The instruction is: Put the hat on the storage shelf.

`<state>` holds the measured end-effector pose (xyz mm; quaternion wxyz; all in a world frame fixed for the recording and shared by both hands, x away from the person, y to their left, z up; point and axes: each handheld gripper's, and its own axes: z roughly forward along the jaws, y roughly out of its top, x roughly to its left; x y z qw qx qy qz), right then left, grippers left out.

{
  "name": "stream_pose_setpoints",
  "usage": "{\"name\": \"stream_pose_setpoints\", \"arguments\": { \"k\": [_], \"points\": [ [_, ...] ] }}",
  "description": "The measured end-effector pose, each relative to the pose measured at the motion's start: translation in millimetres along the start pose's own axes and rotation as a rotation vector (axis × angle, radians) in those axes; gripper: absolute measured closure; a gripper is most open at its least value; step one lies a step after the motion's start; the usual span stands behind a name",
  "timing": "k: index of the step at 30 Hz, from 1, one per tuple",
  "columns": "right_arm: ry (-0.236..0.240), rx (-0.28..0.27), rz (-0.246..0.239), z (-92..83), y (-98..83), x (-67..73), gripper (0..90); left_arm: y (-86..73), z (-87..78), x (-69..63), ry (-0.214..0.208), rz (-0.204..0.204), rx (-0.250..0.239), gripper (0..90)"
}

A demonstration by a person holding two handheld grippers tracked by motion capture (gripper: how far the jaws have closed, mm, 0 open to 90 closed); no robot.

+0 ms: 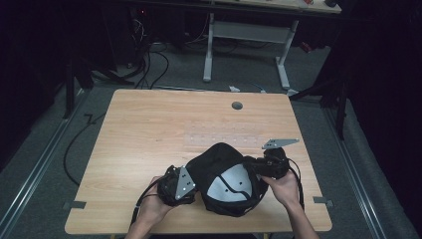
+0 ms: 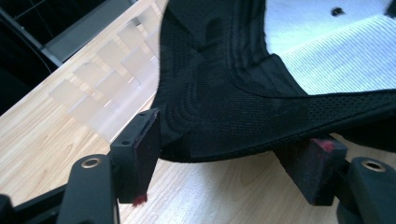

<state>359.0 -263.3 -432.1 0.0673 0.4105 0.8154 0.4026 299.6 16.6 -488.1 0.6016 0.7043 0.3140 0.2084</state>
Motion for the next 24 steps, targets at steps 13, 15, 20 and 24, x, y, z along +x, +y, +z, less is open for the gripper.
{"name": "stream_pose_setpoints", "arguments": {
  "k": [13, 15, 20, 24],
  "points": [
    [0.075, 0.043, 0.005, 15.5, 6.3, 9.8, 78.6, 0.1, 4.9, -7.2, -0.035, 0.002, 0.005, 37.8],
    [0.072, 0.04, 0.003, 15.7, 6.2, 10.6, 78.4, 1.5, 2.8, -5.7, -0.03, 0.0, 0.006, 44.8],
    [0.078, 0.014, 0.006, 13.0, 3.2, 12.0, 76.8, 6.0, -0.8, -4.3, -0.045, 0.006, 0.022, 52.6],
    [0.082, -0.018, 0.022, 11.2, 1.6, 9.2, 72.7, 10.6, -3.4, -3.0, -0.065, 0.006, 0.039, 57.1]
  ]
}}
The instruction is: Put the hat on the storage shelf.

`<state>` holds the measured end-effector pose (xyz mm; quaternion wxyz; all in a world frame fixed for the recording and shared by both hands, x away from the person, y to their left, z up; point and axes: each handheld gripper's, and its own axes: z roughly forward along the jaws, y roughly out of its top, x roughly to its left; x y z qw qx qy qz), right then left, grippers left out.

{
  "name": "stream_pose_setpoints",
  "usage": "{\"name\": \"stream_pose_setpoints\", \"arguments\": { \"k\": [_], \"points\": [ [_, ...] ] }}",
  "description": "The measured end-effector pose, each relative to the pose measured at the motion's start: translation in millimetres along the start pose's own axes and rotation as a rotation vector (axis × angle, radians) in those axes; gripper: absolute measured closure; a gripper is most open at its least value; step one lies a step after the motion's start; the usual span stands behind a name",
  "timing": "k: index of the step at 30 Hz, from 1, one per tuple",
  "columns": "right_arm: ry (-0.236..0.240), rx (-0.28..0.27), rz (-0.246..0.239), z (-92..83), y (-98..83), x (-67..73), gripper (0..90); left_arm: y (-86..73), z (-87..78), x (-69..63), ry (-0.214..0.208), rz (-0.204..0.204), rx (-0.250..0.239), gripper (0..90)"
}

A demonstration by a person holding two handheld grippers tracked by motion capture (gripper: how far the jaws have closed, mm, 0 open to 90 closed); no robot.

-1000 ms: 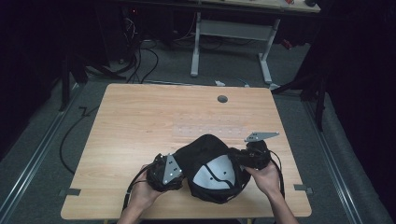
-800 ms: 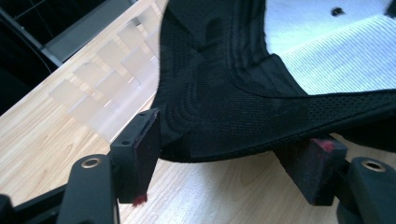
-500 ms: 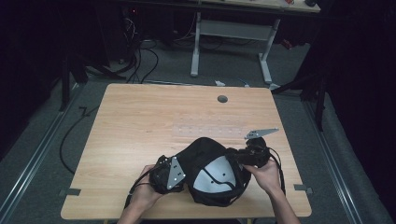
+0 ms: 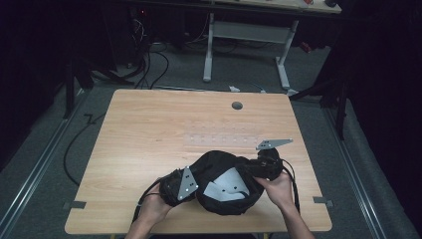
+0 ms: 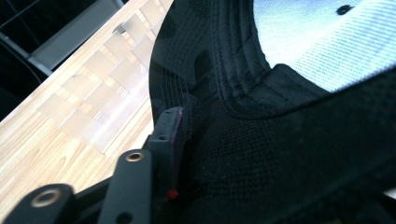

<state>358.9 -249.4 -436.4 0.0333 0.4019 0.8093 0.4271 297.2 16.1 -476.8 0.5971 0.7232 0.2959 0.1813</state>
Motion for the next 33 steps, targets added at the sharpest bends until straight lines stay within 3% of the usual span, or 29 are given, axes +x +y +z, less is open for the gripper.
{"name": "stream_pose_setpoints", "arguments": {
  "k": [3, 9, 10, 11, 16, 19, 20, 22, 29, 33],
  "points": [
    [0.004, -0.035, 0.013, -5.1, -0.1, -2.6, 69.0, 2.1, -3.3, 1.4, -0.025, -0.014, 0.007, 61.5],
    [-0.004, -0.109, 0.033, -10.4, 1.4, -7.1, 57.5, 2.3, -8.3, -0.4, -0.06, 0.016, 0.039, 69.6],
    [-0.003, -0.123, 0.041, -11.4, 1.8, -8.3, 56.0, 2.1, -8.9, 0.1, -0.062, 0.015, 0.051, 77.8],
    [-0.012, -0.14, 0.046, -12.6, 2.1, -9.2, 53.3, 2.0, -10.1, 0.7, -0.074, 0.008, 0.065, 79.4],
    [-0.042, -0.191, 0.056, -14.6, 5.9, -12.3, 48.3, 0.8, -13.6, -3.7, -0.119, 0.018, 0.105, 82.4],
    [-0.045, -0.242, 0.066, -19.5, 9.3, -14.4, 47.4, -0.8, -15.5, -6.5, -0.137, 0.022, 0.13, 84.5],
    [-0.041, -0.281, 0.082, -25.1, 11.0, -17.2, 46.8, -2.5, -16.0, -6.5, -0.136, 0.025, 0.146, 86.2],
    [-0.04, -0.293, 0.088, -28.0, 11.7, -19.1, 46.2, -3.7, -17.7, -3.8, -0.122, 0.001, 0.156, 86.3],
    [-0.079, -0.306, 0.084, -35.8, 6.9, -22.9, 45.8, 2.1, -33.0, 9.5, -0.096, -0.084, 0.11, 86.4],
    [-0.109, -0.3, 0.07, -31.9, -0.1, -23.5, 43.7, 6.0, -39.8, 18.6, -0.074, -0.164, 0.067, 86.4]
  ]
}}
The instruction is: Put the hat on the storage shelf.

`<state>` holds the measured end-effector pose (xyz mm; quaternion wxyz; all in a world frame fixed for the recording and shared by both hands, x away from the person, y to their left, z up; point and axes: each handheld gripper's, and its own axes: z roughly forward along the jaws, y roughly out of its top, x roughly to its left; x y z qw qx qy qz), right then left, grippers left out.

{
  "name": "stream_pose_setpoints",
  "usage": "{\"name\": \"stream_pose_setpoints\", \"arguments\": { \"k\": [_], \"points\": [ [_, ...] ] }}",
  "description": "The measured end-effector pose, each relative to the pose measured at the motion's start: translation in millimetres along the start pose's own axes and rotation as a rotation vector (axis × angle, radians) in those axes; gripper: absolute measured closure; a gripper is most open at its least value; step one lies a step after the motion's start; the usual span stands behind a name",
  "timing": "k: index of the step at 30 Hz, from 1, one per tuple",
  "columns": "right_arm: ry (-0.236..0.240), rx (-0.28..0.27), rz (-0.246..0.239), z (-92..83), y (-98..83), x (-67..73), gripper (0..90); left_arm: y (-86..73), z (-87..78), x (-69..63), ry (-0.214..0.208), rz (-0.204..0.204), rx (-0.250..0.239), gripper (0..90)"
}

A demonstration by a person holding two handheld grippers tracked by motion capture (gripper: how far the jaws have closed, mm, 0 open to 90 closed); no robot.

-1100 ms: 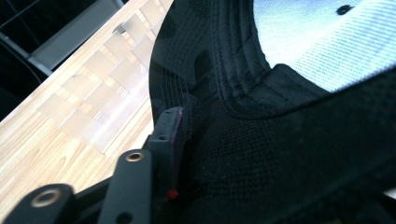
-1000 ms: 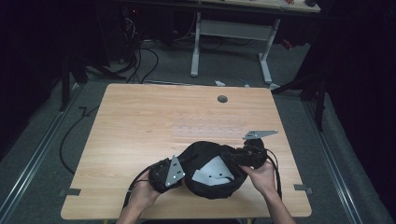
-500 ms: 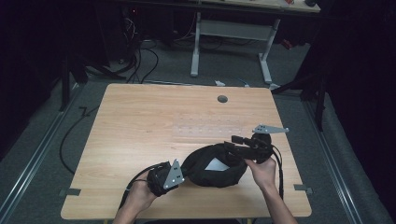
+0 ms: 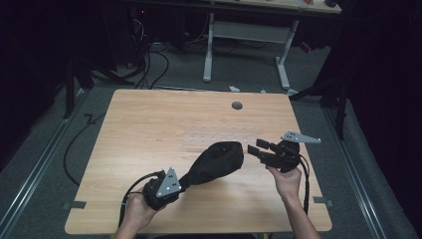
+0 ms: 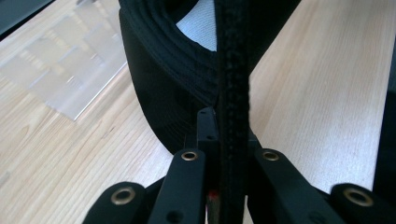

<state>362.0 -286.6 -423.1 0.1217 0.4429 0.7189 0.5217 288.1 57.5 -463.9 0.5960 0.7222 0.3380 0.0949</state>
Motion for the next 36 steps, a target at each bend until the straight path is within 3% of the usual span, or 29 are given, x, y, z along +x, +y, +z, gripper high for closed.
{"name": "stream_pose_setpoints", "arguments": {
  "k": [2, 10, 20, 27, 36],
  "points": [
    [-0.007, 0.014, -0.011, 2.0, -2.4, -0.1, 43.6, 2.7, -2.7, 3.4, 0.008, -0.03, -0.023, 86.4],
    [-0.113, 0.12, -0.117, 20.3, -36.0, 0.1, 44.1, 12.7, -2.1, 11.1, 0.028, -0.104, -0.074, 86.4],
    [-0.165, 0.204, -0.099, 33.7, -68.8, -15.3, 44.3, 22.0, 4.1, 20.7, 0.038, -0.183, -0.117, 86.4],
    [-0.226, 0.246, -0.139, 38.3, -81.1, -22.2, 44.3, 33.1, 6.5, 25.3, 0.045, -0.223, -0.164, 86.4],
    [-0.257, 0.26, -0.138, 42.4, -90.1, -28.9, 43.0, 46.8, 12.5, 32.7, 0.057, -0.277, -0.225, 86.3]
  ]
}}
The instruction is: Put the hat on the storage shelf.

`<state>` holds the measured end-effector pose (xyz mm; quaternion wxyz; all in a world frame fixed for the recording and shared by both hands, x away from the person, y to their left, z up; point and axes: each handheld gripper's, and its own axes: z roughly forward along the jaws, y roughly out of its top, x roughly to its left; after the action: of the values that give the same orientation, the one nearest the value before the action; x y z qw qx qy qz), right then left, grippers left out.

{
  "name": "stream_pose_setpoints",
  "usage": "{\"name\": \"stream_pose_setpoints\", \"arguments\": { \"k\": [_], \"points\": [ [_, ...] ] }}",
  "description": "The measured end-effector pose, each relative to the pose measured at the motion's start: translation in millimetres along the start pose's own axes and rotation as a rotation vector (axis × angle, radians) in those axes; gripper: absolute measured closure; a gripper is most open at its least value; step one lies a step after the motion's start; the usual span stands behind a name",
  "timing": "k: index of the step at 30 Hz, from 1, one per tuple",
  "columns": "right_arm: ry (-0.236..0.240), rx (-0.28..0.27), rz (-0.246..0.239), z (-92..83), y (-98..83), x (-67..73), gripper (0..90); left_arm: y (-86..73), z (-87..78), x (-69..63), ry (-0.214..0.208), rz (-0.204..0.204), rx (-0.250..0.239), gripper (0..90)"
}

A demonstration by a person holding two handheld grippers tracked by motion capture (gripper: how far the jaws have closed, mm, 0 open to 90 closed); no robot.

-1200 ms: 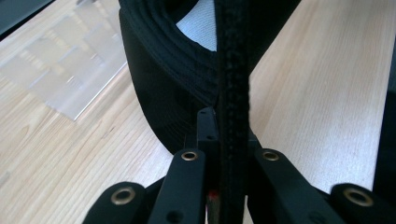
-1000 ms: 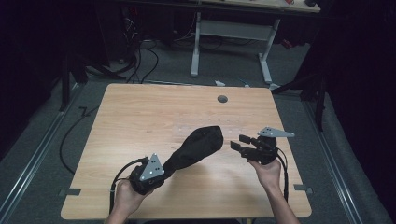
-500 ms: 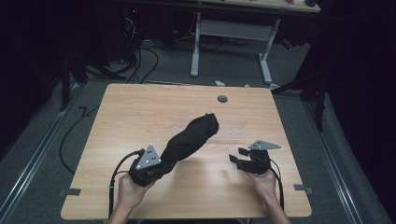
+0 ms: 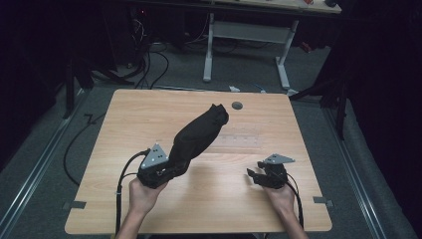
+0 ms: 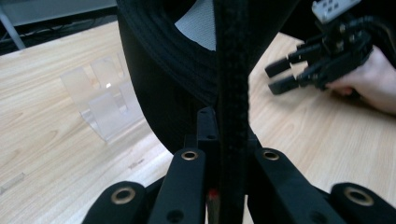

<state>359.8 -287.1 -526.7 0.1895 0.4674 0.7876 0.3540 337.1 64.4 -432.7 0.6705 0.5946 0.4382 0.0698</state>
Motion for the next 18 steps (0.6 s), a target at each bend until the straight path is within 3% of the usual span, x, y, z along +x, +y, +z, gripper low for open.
{"name": "stream_pose_setpoints", "arguments": {
  "k": [5, 12, 18],
  "points": [
    [-0.028, 0.009, -0.036, 2.3, -3.2, 2.8, 42.5, 8.9, 5.2, 3.8, 0.008, -0.033, -0.029, 86.3],
    [-0.04, 0.011, -0.035, 2.7, -3.1, 3.7, 41.7, 24.9, 15.1, 7.2, 0.013, -0.066, -0.075, 86.4],
    [-0.041, 0.011, -0.035, 2.7, -3.1, 3.8, 41.3, 37.3, 27.6, 11.1, 0.014, -0.056, -0.094, 86.4]
  ]
}}
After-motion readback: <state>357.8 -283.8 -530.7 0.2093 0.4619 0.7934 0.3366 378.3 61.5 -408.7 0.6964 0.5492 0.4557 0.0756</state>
